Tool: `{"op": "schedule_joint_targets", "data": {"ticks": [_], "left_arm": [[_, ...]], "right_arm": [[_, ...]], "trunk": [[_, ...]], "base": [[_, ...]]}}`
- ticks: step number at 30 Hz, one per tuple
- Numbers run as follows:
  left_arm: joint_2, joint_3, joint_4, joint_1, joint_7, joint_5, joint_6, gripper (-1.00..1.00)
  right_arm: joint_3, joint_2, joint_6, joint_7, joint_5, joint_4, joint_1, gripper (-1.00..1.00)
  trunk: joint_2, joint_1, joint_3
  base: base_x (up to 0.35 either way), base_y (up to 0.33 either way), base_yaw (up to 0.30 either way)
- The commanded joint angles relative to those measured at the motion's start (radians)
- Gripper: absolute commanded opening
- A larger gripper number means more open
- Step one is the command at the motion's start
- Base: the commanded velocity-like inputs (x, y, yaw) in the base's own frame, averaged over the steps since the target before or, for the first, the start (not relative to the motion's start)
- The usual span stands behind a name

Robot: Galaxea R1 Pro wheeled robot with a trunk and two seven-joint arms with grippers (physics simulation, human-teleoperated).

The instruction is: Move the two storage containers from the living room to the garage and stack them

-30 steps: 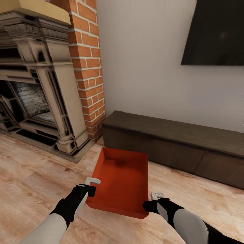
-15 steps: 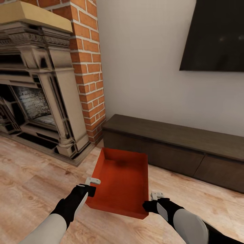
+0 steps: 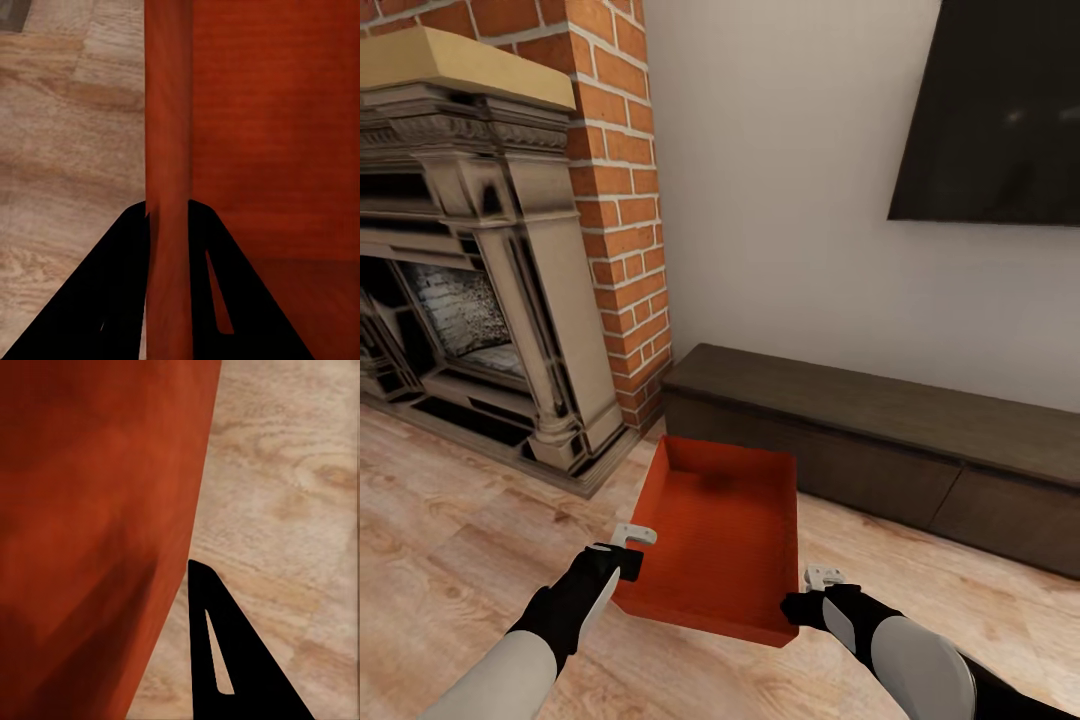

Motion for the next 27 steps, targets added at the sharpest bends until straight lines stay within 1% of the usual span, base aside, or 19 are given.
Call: {"op": "schedule_joint_targets", "data": {"ticks": [1,27], "left_arm": [[0.0,-0.003,-0.001,0.0,-0.036,0.027,0.003,-1.0],[0.002,-0.003,-0.003,0.005,-0.045,0.027,0.001,-1.0]], "right_arm": [[-0.009,0.0,0.007,0.004,0.012,-0.005,0.0,-1.0],[-0.01,0.001,0.007,0.004,0.012,-0.005,0.0,-1.0]], "trunk": [[0.007,-0.004,0.002],[0.189,-0.104,0.084]], "base": [[0.0,0.0,0.0],[0.0,0.0,0.0]]}}
